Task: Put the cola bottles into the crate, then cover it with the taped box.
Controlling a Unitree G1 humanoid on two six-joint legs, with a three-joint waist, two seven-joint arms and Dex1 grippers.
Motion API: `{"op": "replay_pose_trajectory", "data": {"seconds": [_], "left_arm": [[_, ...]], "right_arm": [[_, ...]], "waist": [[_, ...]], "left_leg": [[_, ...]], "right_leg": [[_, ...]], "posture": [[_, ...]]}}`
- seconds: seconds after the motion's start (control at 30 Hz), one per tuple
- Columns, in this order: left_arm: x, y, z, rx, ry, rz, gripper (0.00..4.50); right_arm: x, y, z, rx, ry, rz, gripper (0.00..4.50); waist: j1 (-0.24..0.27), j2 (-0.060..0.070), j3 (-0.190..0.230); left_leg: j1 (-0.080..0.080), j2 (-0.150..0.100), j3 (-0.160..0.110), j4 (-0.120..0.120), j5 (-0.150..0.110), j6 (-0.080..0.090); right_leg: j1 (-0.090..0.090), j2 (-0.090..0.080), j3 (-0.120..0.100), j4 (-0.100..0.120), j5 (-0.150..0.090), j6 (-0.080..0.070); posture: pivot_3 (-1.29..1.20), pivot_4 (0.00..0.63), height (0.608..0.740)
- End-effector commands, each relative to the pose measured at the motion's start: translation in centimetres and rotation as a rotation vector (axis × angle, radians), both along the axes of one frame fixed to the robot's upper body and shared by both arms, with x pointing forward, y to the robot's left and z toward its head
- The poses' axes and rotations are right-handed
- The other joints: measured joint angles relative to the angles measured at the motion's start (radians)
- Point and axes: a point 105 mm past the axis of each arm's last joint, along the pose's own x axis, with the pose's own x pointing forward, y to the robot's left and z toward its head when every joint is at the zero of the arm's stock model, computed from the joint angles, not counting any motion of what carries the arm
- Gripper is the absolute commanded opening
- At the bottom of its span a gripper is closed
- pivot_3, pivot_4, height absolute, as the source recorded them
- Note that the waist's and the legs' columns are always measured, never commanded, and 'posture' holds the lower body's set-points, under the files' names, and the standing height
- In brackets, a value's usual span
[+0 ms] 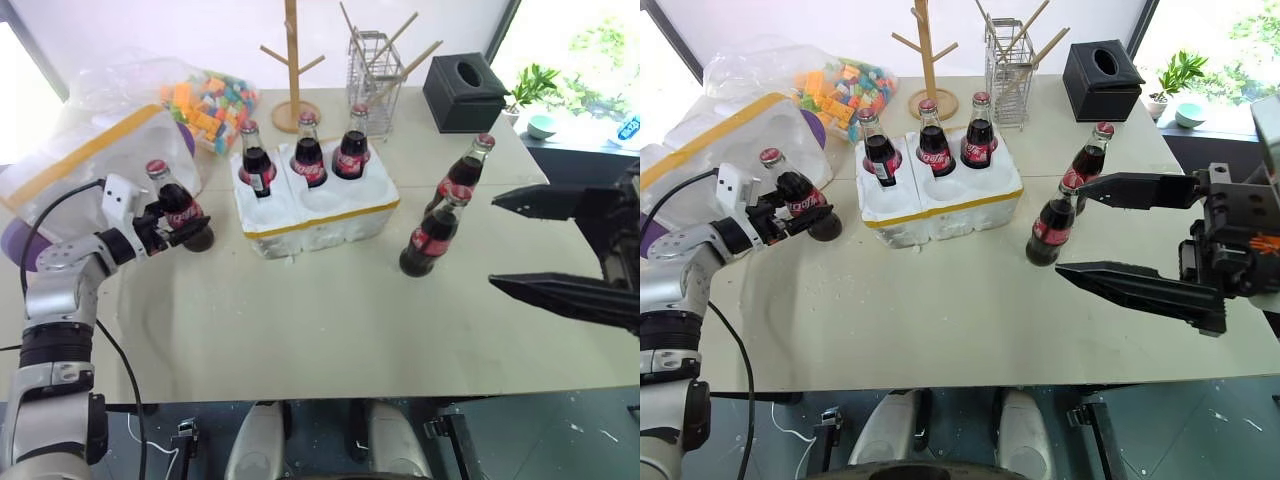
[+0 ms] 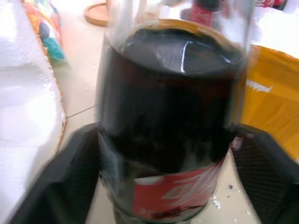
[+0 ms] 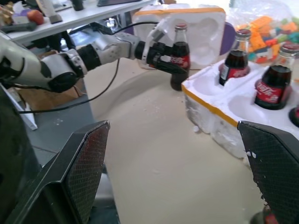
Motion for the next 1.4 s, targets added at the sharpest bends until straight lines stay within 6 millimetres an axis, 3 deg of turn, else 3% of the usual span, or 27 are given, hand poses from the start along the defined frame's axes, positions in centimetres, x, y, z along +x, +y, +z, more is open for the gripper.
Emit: {"op": "replay_pose_trajectory", "data": {"seconds": [0.03, 0.1, 0.17, 0.23, 0.3, 0.4, 0.53, 0.7, 0.8, 1.17, 1.3, 1.4], "left_arm": [[-0.7, 0.9, 1.9, 0.018, -0.05, -0.001, 2.75], [-1.8, 0.9, 2.3, 0.021, -0.016, -0.056, 2.75], [-4.2, -0.3, 3.6, 0.004, 0.048, -0.209, 2.75], [-6.6, -1.9, 6.0, -0.04, 0.096, -0.377, 2.75], [-7.8, -3.0, 8.0, -0.07, 0.102, -0.477, 2.75], [-7.5, -4.8, 11.2, -0.109, 0.041, -0.553, 2.75], [-4.2, -7.5, 13.4, -0.102, -0.078, -0.568, 2.75], [-0.4, -10.2, 11.7, -0.022, -0.083, -0.586, 2.75], [0.9, -11.1, 9.7, 0.073, -0.058, -0.598, 2.75], [2.2, -11.6, 7.0, 0.212, -0.095, -0.578, 2.75], [2.6, -12.4, 5.7, 0.159, -0.067, -0.547, 2.75], [2.4, -12.2, 5.2, 0.136, -0.057, -0.532, 4.17]], "right_arm": [[0.5, -0.3, 0.5, 0.01, -0.057, -0.021, 4.5], [0.9, -0.5, 0.3, 0.001, -0.059, -0.038, 4.5], [1.2, -0.7, -0.1, -0.012, -0.058, -0.044, 4.5], [1.3, -0.8, -0.4, -0.021, -0.056, -0.043, 4.5], [1.5, -0.9, -0.6, -0.025, -0.057, -0.042, 4.5], [1.7, -0.9, -0.9, -0.028, -0.058, -0.041, 4.5], [2.0, -0.8, -1.1, -0.022, -0.064, -0.041, 4.5], [2.2, -0.6, -1.5, -0.008, -0.071, -0.053, 4.5], [2.3, -0.6, -1.8, 0.003, -0.071, -0.072, 4.5], [3.0, -1.0, -2.6, 0.028, -0.064, -0.134, 4.5], [3.4, -1.2, -3.1, 0.016, -0.053, -0.154, 4.5], [3.7, -1.8, -3.7, 0.002, -0.034, -0.184, 4.5]], "waist": [[-0.001, 0.0, 0.0], [-0.005, -0.001, 0.0], [-0.016, -0.003, 0.001], [-0.024, -0.004, 0.002], [-0.018, -0.004, 0.002], [0.0, -0.005, 0.002], [0.004, -0.004, 0.002], [-0.002, -0.004, 0.002], [-0.005, -0.005, 0.003], [-0.001, -0.005, 0.003], [0.0, -0.005, 0.003], [0.0, -0.005, 0.003]], "left_leg": [[0.0, 0.0, 0.0, 0.0, 0.0, 0.0], [0.0, 0.0, 0.0, 0.0, 0.0, 0.0], [0.0, 0.001, 0.002, -0.001, 0.0, 0.0], [-0.001, 0.002, 0.002, -0.002, 0.0, 0.0], [-0.005, 0.002, 0.001, -0.001, 0.0, 0.0], [-0.006, 0.001, 0.0, 0.003, 0.0, 0.0], [-0.006, 0.002, 0.0, 0.007, 0.0, 0.0], [-0.006, 0.001, 0.0, 0.007, -0.001, 0.001], [-0.007, 0.002, 0.0, 0.007, -0.001, 0.002], [-0.012, 0.002, 0.0, 0.012, -0.001, 0.003], [-0.012, 0.002, 0.0, 0.012, -0.001, 0.003], [-0.012, 0.002, 0.0, 0.012, -0.001, 0.003]], "right_leg": [[0.0, 0.0, 0.0, 0.0, 0.0, 0.0], [0.0, 0.0, 0.0, 0.0, 0.0, 0.0], [-0.002, 0.001, 0.002, 0.0, 0.0, 0.0], [-0.003, 0.001, 0.002, 0.0, 0.0, 0.0], [-0.005, 0.001, 0.002, 0.0, 0.0, 0.0], [-0.006, 0.002, 0.002, 0.0, 0.0, -0.001], [-0.003, 0.003, 0.002, 0.0, 0.0, 0.001], [-0.002, 0.005, 0.003, 0.0, 0.002, 0.0], [-0.004, 0.006, 0.003, 0.001, 0.004, 0.003], [-0.007, 0.006, 0.004, 0.002, 0.004, 0.002], [-0.007, 0.006, 0.005, 0.002, 0.005, 0.003], [-0.007, 0.006, 0.005, 0.002, 0.006, 0.005]], "posture": [[0.0, 0.15, 0.74], [0.0, 0.15, 0.74], [0.0, 0.15, 0.74], [0.0, 0.15, 0.74], [0.0, 0.15, 0.74], [0.0, 0.15, 0.74], [0.0, 0.15, 0.74], [0.0, 0.15, 0.74], [0.0, 0.15, 0.74], [0.0, 0.15, 0.74], [0.0, 0.15, 0.74], [0.0, 0.15, 0.74]]}}
